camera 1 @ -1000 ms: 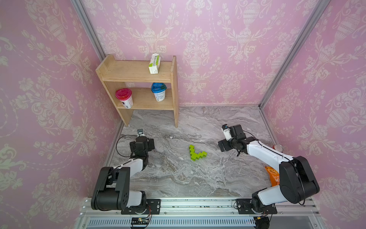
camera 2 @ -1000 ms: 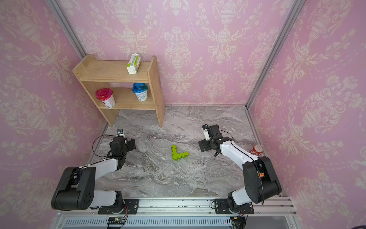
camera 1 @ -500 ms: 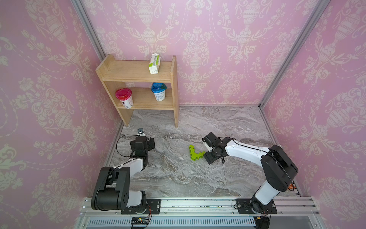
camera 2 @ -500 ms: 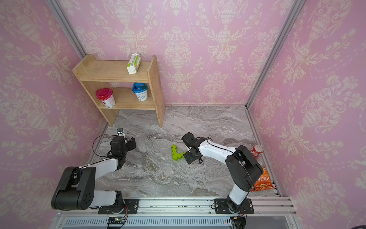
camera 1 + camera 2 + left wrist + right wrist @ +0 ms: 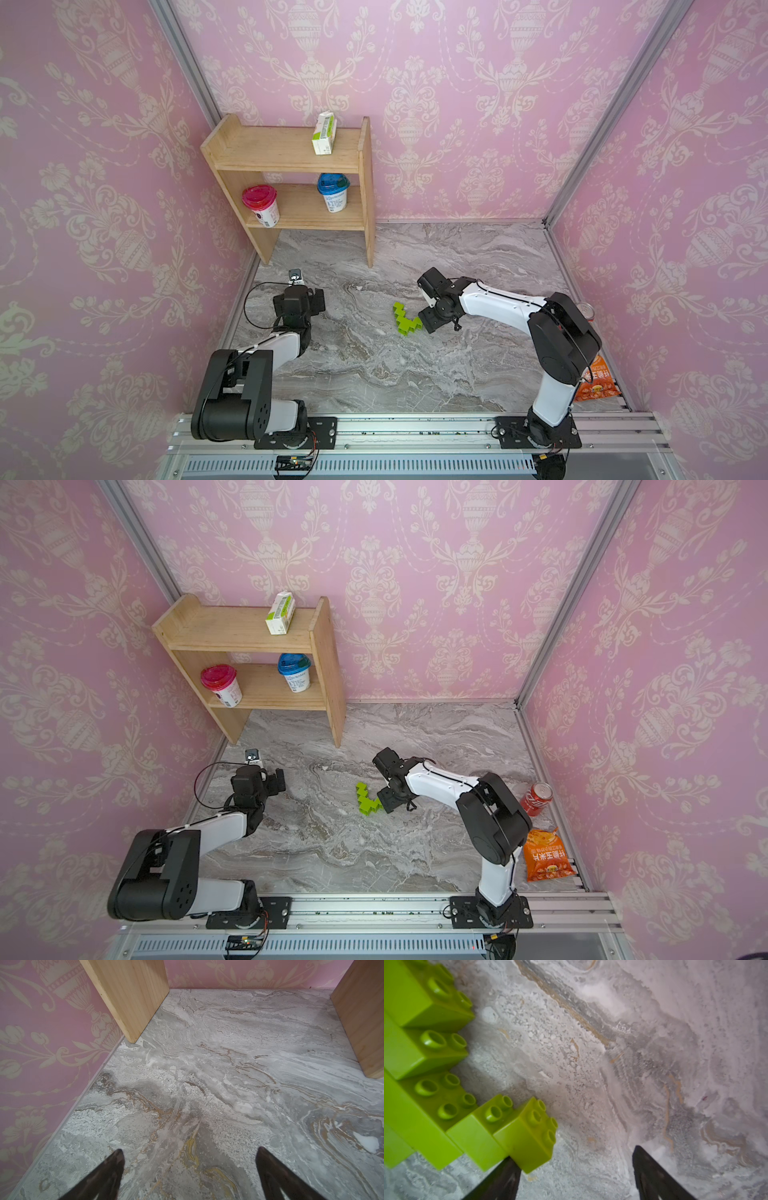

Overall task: Assemble the letter v with lego
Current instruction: Adjust the lego brick at the center of the board, then reset both arms

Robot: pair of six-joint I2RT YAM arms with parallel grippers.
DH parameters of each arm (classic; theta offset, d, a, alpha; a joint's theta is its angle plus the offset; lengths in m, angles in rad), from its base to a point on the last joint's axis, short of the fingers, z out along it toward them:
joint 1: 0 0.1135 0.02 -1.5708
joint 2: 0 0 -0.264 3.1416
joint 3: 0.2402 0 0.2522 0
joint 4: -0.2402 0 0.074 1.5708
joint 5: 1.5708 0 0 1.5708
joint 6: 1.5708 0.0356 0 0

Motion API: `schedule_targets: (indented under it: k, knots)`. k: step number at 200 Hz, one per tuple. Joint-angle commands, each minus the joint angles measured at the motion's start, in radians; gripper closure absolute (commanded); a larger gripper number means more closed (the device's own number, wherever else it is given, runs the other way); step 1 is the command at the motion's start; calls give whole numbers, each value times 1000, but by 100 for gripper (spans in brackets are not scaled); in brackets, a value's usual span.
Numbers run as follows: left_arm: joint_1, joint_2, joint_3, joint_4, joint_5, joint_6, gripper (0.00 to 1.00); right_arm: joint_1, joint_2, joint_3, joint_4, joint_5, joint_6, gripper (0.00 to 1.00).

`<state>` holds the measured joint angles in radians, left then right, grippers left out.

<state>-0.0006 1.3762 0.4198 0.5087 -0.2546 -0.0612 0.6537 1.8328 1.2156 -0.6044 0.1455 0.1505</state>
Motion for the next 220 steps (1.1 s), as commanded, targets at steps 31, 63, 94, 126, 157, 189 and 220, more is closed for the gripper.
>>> schedule_targets:
  k: [31,63,94,126,157,189,220]
  knots:
    - [8,0,-6,12,28,17,1,-74,69,98,13,49,-43,16]
    - [9,-3,-9,15,34,18,1,-104,2,77,21,11,-91,14]
    - [9,-8,-15,26,71,22,1,-299,-216,-157,156,-92,-123,4]
    - [8,-44,-48,47,86,24,1,-561,-390,-388,404,-155,-183,0]
    - [8,-69,-74,62,70,30,1,-671,-402,-530,664,-204,-170,0]
    - [8,7,-37,116,110,41,1,-673,-359,-553,799,-211,-184,0]
    - [8,82,-23,233,113,24,1,-674,-335,-560,895,-216,-181,0]
